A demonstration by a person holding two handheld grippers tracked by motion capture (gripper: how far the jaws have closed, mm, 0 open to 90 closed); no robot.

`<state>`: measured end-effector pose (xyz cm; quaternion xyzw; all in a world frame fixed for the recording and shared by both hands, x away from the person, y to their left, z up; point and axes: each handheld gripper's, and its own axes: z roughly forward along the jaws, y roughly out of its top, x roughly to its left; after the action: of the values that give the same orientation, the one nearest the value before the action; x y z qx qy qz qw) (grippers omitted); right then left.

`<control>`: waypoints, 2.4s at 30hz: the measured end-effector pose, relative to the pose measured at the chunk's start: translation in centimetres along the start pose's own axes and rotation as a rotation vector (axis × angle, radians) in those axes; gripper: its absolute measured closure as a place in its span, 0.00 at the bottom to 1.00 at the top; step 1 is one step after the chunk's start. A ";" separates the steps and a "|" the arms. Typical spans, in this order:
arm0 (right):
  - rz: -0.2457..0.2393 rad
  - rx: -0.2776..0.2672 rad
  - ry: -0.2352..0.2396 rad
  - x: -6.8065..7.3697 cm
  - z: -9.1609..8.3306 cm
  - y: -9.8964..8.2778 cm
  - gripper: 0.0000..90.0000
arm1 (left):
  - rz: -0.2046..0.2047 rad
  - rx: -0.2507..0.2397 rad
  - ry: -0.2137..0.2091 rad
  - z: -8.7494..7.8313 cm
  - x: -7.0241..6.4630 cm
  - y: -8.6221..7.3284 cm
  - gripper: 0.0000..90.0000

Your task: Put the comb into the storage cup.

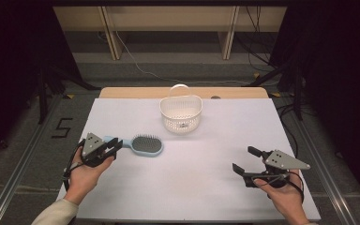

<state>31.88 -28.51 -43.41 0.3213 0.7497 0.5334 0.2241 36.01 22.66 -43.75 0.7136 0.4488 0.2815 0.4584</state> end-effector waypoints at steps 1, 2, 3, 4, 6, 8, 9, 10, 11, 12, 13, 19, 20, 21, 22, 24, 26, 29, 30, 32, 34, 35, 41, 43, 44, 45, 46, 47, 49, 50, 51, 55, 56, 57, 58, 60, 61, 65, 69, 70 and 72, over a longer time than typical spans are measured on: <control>0.001 0.001 0.000 0.0 0.0 0.0 0.18 | -0.006 0.013 0.006 0.4 0.3 0.2 0.92; -0.001 0.002 -0.001 0.0 0.0 0.0 0.18 | -0.016 0.025 0.010 0.8 0.5 0.3 0.96; 0.000 0.001 -0.001 0.0 0.0 0.0 0.18 | -0.028 0.038 0.018 1.3 0.8 0.5 0.99; 0.000 0.001 -0.001 0.0 0.0 0.0 0.18 | -0.033 0.049 0.021 1.6 1.1 0.6 0.99; 0.000 0.001 0.000 0.0 0.0 0.0 0.18 | -0.035 0.087 0.033 2.7 1.7 0.8 1.00; -0.001 0.003 0.003 0.0 0.0 0.0 0.18 | -0.032 0.110 0.021 3.8 2.5 1.0 1.00; 0.000 0.004 0.004 0.0 0.0 -0.1 0.18 | -0.029 0.117 0.023 4.4 2.9 1.1 1.00; -0.002 0.004 0.005 0.0 0.1 -0.1 0.18 | -0.026 0.127 0.035 4.9 3.2 1.1 1.00; -0.002 0.003 0.006 0.0 0.1 -0.1 0.18 | -0.017 0.141 0.040 5.6 3.6 1.1 1.00; -0.001 0.003 0.007 0.0 0.1 -0.1 0.18 | -0.011 0.151 0.051 6.1 3.9 1.2 1.00; -0.001 0.005 0.006 0.0 0.1 -0.1 0.18 | -0.002 0.163 0.058 6.5 4.1 1.2 1.00; -0.002 0.008 0.008 0.0 0.1 -0.1 0.18 | -0.033 0.268 0.087 9.5 5.3 0.7 1.00; -0.003 0.008 0.008 -0.1 0.1 -0.1 0.18 | -0.038 0.284 0.092 9.9 5.3 0.6 1.00; -0.001 0.010 0.007 -0.1 0.1 -0.1 0.18 | -0.042 0.294 0.095 10.2 5.2 0.5 1.00; -0.001 0.012 0.007 -0.1 0.1 -0.1 0.18 | -0.042 0.303 0.098 10.4 5.2 0.5 1.00; 0.001 0.010 0.007 -0.1 0.1 -0.2 0.18 | -0.028 0.322 0.109 10.8 5.0 0.6 1.00; 0.001 0.011 0.008 -0.1 0.0 -0.2 0.18 | -0.022 0.329 0.118 10.9 4.8 0.7 1.00; -0.001 0.013 0.008 -0.1 0.0 -0.2 0.18 | -0.024 0.342 0.123 11.0 4.7 0.7 1.00; -0.001 0.012 0.010 -0.1 0.0 -0.2 0.18 | -0.016 0.355 0.129 11.0 4.6 0.7 1.00; -0.001 0.014 0.010 -0.1 0.0 -0.2 0.18 | -0.013 0.359 0.130 11.0 4.6 0.7 1.00; -0.001 0.015 0.011 -0.1 0.0 -0.2 0.18 | -0.012 0.376 0.134 11.0 4.7 0.5 1.00; -0.001 0.015 0.011 -0.1 0.0 -0.2 0.18 | -0.012 0.376 0.134 11.0 4.7 0.5 1.00; 0.002 0.015 0.013 -0.1 0.1 -0.2 0.18 | -0.009 0.406 0.137 11.1 4.8 0.2 1.00; -0.001 0.016 0.013 -0.1 0.0 -0.2 0.18 | -0.011 0.417 0.140 11.1 5.0 0.1 1.00; -0.001 0.018 0.014 -0.1 0.0 -0.2 0.18 | -0.018 0.416 0.140 11.1 5.0 0.1 1.00; 0.002 0.019 0.014 0.0 0.1 -0.2 0.18 | -0.022 0.415 0.139 11.1 5.1 0.1 1.00; 0.002 0.019 0.014 0.0 0.1 -0.2 0.18 | -0.022 0.415 0.139 11.1 5.1 0.1 1.00; 0.002 0.020 0.015 0.0 0.1 -0.2 0.18 | -0.019 0.419 0.140 11.1 5.1 0.1 1.00; 0.001 0.022 0.015 0.0 0.1 -0.2 0.18 | -0.016 0.423 0.142 11.1 5.0 0.1 1.00; 0.000 0.019 0.015 0.0 0.1 -0.2 0.18 | -0.012 0.431 0.145 11.0 5.0 0.2 1.00; 0.001 0.020 0.013 0.0 0.0 -0.2 0.18 | -0.013 0.435 0.144 11.0 5.0 0.2 1.00; -0.001 0.015 0.013 -0.1 0.0 -0.2 0.18 | -0.020 0.451 0.138 10.8 4.9 0.1 1.00; 0.000 0.016 0.012 -0.1 -0.1 -0.2 0.18 | -0.020 0.455 0.136 10.8 4.9 0.1 1.00; 0.000 0.018 0.010 -0.1 -0.1 -0.2 0.18 | -0.024 0.463 0.134 10.8 4.9 0.1 1.00; 0.000 0.018 0.010 -0.1 0.0 -0.2 0.18 | -0.031 0.470 0.130 10.8 4.9 0.1 1.00; 0.000 0.023 0.010 -0.1 -0.1 -0.2 0.18 | -0.035 0.488 0.119 10.7 5.0 0.0 1.00; 0.000 0.022 0.010 -0.1 -0.1 -0.2 0.18 | -0.043 0.492 0.116 10.7 5.0 0.0 1.00; 0.001 0.021 0.009 -0.1 -0.1 -0.2 0.18 | -0.048 0.504 0.108 10.5 4.9 0.0 1.00; 0.001 0.020 0.009 -0.1 -0.1 -0.2 0.18 | -0.048 0.529 0.092 9.9 4.8 -0.1 1.00; -0.001 0.020 0.009 -0.1 -0.1 -0.2 0.18 | -0.044 0.536 0.089 9.7 4.7 -0.1 1.00; 0.003 0.019 0.008 -0.1 -0.2 -0.2 0.18 | -0.039 0.548 0.081 9.4 4.6 -0.2 1.00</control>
<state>31.76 -28.70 -43.56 0.3222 0.7553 0.5278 0.2172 45.62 23.00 -47.92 0.7904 0.5398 0.1693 0.2351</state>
